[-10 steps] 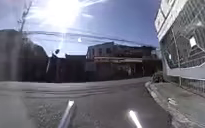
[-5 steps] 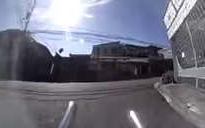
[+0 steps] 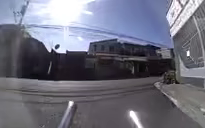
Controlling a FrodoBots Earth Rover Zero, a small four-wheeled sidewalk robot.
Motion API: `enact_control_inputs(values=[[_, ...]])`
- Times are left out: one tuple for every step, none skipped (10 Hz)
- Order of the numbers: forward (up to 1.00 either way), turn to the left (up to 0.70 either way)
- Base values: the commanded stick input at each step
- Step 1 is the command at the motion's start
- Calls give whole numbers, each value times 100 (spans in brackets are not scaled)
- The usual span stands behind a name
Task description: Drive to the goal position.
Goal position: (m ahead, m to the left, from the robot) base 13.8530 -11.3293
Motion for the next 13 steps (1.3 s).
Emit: enact_control_inputs(values=[[85, -34], [85, -34], [85, -34], [85, -34], [85, -34], [85, -34], [85, -34], [85, -34], [85, -34], [85, -34], [85, -34], [85, -34], [85, -33]])
